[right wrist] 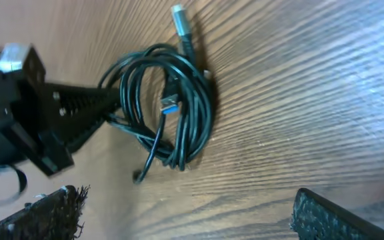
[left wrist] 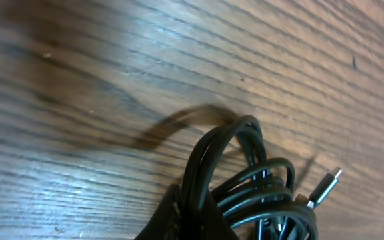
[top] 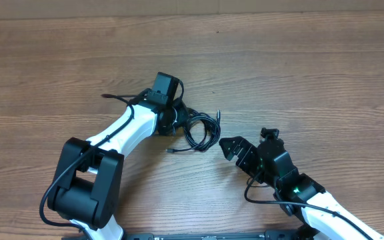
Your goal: Untangle cables
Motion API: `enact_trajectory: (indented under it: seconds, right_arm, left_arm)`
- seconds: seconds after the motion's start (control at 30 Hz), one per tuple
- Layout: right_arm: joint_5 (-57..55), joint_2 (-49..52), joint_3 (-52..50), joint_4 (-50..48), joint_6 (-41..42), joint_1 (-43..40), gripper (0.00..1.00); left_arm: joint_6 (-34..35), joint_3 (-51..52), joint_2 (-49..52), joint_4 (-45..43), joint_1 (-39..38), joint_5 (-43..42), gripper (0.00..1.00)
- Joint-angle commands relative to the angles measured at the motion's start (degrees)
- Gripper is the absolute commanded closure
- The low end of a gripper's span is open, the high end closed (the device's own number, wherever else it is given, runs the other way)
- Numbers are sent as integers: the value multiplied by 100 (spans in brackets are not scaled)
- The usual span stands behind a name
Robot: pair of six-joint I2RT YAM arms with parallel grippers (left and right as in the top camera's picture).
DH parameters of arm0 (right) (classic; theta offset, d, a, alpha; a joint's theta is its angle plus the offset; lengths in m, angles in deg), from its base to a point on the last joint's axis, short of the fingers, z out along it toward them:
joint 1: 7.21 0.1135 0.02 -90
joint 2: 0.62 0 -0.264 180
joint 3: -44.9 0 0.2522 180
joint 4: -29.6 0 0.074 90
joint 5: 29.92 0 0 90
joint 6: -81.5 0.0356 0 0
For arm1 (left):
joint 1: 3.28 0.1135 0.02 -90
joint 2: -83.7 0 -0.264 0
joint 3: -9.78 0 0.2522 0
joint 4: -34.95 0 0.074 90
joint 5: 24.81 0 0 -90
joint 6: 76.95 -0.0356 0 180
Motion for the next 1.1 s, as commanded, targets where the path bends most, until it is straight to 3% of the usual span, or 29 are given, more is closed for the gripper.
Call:
enact_trajectory:
  seconds: [0.0, 0.13, 0.3, 0.43, 0.57, 0.7, 0.8, 0.93, 1.07]
  right_arm:
    - [299, -17, 214, -37, -684, -20, 0]
    - [385, -15, 214, 68, -686, -17, 0]
    - [385, -15, 214, 11, -876, -17, 0]
    - [415, -15, 214, -98, -813, -17, 0]
    - [769, -15, 214, -420, -223, -17, 0]
    - [1029, -15, 214, -728, 466, -13, 1]
    - [1025, -13, 212, -789, 592, -13, 9]
    - [911, 79, 210, -883, 881, -13, 41]
    - [675, 328, 210, -1108, 1152, -13, 48]
  left_arm:
    - [-1224, -214, -138, -15, -7, -890, 96]
    - [-922, -275, -601, 26, 66, -1722, 96]
    - [-688, -278, -1209, 417, 240, -1895, 96]
    - [-37, -280, -1587, 785, 527, -2122, 96]
    - [542, -280, -1674, 800, 772, -2721, 96]
    - [938, -280, -1672, 796, 785, -2796, 96]
    - [1016, -280, -1672, 791, 780, -2844, 96]
    - [1246, -280, -1672, 723, 778, -3268, 96]
    - [1270, -280, -1672, 710, 776, -3344, 96]
